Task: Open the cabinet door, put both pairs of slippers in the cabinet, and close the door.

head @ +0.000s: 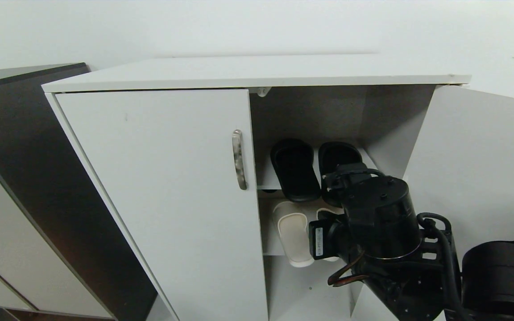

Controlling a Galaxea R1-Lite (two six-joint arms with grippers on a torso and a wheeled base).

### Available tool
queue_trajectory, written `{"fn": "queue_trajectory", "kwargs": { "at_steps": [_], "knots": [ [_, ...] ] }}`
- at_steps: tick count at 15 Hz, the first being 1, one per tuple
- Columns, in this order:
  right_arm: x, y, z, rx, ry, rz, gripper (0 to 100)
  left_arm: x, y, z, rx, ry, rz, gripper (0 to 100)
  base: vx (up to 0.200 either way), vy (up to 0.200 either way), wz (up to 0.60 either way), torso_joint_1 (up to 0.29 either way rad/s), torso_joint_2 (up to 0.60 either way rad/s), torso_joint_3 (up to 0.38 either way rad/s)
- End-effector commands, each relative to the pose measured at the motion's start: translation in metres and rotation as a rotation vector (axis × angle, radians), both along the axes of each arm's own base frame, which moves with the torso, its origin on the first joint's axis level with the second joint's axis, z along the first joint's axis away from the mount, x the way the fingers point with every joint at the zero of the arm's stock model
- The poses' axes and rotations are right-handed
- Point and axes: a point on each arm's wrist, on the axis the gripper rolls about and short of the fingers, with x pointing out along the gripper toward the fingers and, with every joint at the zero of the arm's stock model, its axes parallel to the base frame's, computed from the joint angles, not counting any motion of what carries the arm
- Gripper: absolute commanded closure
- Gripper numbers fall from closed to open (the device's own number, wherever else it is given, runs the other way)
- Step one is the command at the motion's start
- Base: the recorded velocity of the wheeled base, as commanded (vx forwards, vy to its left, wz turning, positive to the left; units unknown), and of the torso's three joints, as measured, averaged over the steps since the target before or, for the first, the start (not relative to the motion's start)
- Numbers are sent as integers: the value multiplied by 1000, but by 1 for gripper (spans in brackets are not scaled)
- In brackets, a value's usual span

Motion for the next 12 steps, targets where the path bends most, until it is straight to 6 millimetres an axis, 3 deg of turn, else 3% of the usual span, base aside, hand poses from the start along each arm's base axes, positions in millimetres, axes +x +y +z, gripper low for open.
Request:
{"fn": "queue_trajectory", "kwargs": {
  "at_steps": [1, 6, 12],
  "knots": [
    [-6, 1, 3, 5, -5, 20, 100, 0, 0, 0, 0, 1, 0, 100, 0, 0, 0, 0, 0, 0],
    [-12, 0, 8, 16, -15, 31, 100, 0, 0, 0, 0, 1, 0, 100, 0, 0, 0, 0, 0, 0],
    [-17, 0, 2, -9, -7, 38, 100, 0, 0, 0, 1, 1, -1, 100, -200, 0, 0, 2, 0, 2]
  ]
}}
